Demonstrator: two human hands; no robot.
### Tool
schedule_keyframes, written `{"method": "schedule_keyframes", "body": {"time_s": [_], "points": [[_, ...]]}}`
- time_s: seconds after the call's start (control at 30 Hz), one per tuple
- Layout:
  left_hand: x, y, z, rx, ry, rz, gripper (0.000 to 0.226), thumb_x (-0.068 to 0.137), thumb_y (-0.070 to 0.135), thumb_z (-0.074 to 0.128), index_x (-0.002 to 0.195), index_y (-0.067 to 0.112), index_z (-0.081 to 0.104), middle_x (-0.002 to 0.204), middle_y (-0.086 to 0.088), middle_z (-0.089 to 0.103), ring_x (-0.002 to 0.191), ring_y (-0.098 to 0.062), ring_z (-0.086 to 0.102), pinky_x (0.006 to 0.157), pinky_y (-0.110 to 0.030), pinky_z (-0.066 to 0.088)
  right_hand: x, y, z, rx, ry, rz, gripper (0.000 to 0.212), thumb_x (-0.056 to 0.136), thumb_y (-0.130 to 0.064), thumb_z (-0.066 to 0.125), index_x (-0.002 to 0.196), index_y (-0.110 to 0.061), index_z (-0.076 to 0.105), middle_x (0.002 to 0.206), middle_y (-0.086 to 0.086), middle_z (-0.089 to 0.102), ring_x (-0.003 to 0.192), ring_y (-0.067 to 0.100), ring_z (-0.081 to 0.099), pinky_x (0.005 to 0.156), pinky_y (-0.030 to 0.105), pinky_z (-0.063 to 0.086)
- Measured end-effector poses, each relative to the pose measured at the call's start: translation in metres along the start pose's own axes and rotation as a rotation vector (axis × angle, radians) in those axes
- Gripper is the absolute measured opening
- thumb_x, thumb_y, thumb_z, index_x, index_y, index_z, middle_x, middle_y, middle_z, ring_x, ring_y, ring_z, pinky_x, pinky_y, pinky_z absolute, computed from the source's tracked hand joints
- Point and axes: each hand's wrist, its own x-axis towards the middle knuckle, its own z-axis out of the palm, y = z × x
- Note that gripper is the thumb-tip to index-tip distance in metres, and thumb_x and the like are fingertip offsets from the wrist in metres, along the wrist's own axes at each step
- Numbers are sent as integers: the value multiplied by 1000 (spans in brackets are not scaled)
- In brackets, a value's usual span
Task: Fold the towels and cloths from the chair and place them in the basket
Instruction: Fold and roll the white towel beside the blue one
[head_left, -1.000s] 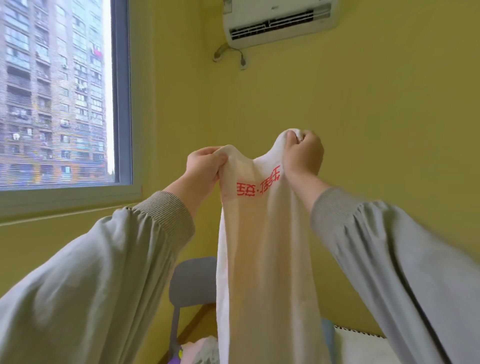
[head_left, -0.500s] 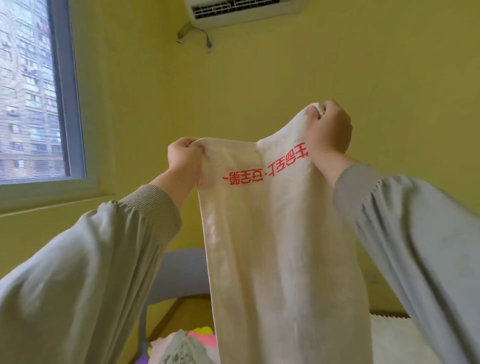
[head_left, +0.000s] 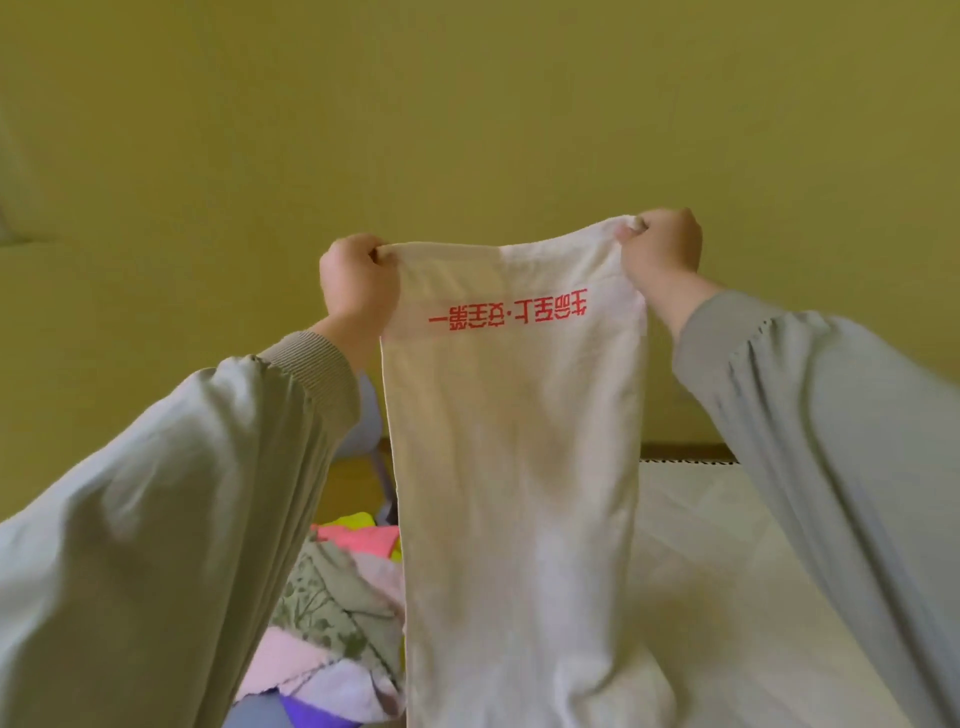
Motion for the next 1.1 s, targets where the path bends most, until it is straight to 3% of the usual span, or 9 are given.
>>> {"method": "schedule_keyframes", "body": {"time_s": [0.1,0.2,0.3,0.37,0.47,0.57,0.8,0.9,1.1], "points": [[-10,-32,19,334,-143,137,19,91,10,46,87,8,64,77,-7,54,73,-28,46,59,-29,33,1,35,16,-213,-176,100,34,90,-30,59,64,-10,48,67,7,48,78,30,50,61,24,33],[-29,-72,46,759,-423,157,22,95,14,42,89,6,61,72,-7,50,72,-30,50,59,-32,38,-11,78,44,-352,-405,221,42,90,-40,59,111,-3,61,108,17,63,99,33,62,72,27,42],[-55,-108,67,840,-540,90,22,96,18,45,94,6,63,77,-7,55,77,-30,55,64,-32,40,-37,115,74,-184,-520,428,23,95,-31,54,98,-8,54,70,12,57,50,24,56,52,26,43],[-67,-133,82,615,-547,-142,24,96,21,46,92,4,62,79,-9,63,72,-28,59,66,-32,47,-53,135,95,-11,-601,594,21,101,-26,42,114,-10,45,73,15,60,42,21,59,60,32,48],[-79,-158,104,86,-540,-524,26,96,15,43,100,1,64,80,-11,71,73,-24,69,74,-38,57,-70,159,124,130,-660,679,36,103,-22,33,133,-3,40,114,23,63,92,29,69,87,38,49],[-88,-166,122,-205,-507,-711,22,96,12,46,110,9,63,99,-9,66,91,-21,63,79,-33,54,-84,173,151,131,-686,631,27,100,-23,40,114,-7,57,120,16,60,108,29,59,96,40,46],[-38,-135,137,-612,-369,-700,21,95,34,53,113,24,57,120,0,58,115,-18,53,103,-37,41,-32,131,165,419,-530,510,24,96,-28,49,77,-23,62,108,2,57,100,18,52,82,29,39],[-17,-118,133,-710,-299,-717,14,94,32,53,102,23,62,116,1,60,112,-17,55,101,-34,42,2,115,153,513,-429,442,23,93,-29,55,73,-23,67,104,-4,62,102,15,53,91,30,40],[-63,-136,123,-791,-274,-891,16,96,23,54,94,14,67,108,-4,66,100,-15,61,88,-29,44,-18,145,134,603,-381,542,22,91,-18,60,70,-17,67,94,0,67,86,14,59,77,24,44]]}}
